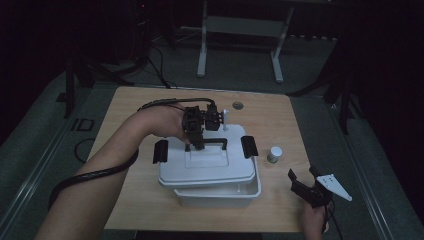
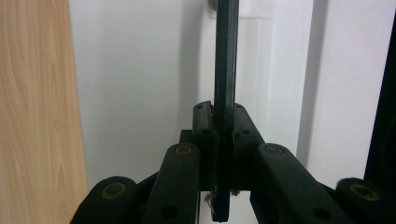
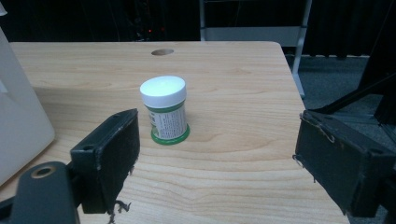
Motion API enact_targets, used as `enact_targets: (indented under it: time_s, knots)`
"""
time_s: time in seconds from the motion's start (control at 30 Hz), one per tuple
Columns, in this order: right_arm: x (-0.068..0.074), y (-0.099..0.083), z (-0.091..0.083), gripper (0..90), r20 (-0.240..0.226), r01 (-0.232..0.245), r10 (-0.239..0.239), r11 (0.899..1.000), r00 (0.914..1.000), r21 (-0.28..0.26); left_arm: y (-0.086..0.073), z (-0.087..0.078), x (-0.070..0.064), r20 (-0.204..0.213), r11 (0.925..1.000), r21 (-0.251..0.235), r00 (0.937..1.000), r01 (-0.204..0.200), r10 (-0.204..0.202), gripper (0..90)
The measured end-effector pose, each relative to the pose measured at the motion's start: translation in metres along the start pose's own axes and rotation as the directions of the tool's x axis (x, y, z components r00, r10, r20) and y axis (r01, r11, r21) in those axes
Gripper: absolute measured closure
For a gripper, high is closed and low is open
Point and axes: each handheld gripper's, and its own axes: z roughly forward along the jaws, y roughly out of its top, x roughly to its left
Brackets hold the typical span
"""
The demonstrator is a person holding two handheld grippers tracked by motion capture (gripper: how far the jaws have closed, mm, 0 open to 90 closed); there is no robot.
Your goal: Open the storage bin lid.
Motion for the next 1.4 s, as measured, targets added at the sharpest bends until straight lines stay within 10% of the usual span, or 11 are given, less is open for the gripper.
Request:
enact_targets:
  time_s: [0.83,1.23,1.4]
  knots:
    - [0.001,0.000,0.000,13.7,0.001,0.002,-0.002,1.000,1.0000,0.002,-0.103,-0.002,0.007,-0.044,0.9818,0.014,0.9811,0.189,-0.188,83.6]
    - [0.001,0.000,0.000,13.8,0.004,0.005,-0.005,1.000,1.0000,0.003,-0.147,-0.005,0.002,-0.073,0.9648,0.000,0.9622,0.263,-0.262,83.6]
    - [0.001,0.000,0.000,13.7,0.002,0.001,-0.001,1.000,1.0000,0.003,-0.174,-0.006,-0.001,-0.084,0.9489,-0.014,0.9453,0.315,-0.315,83.6]
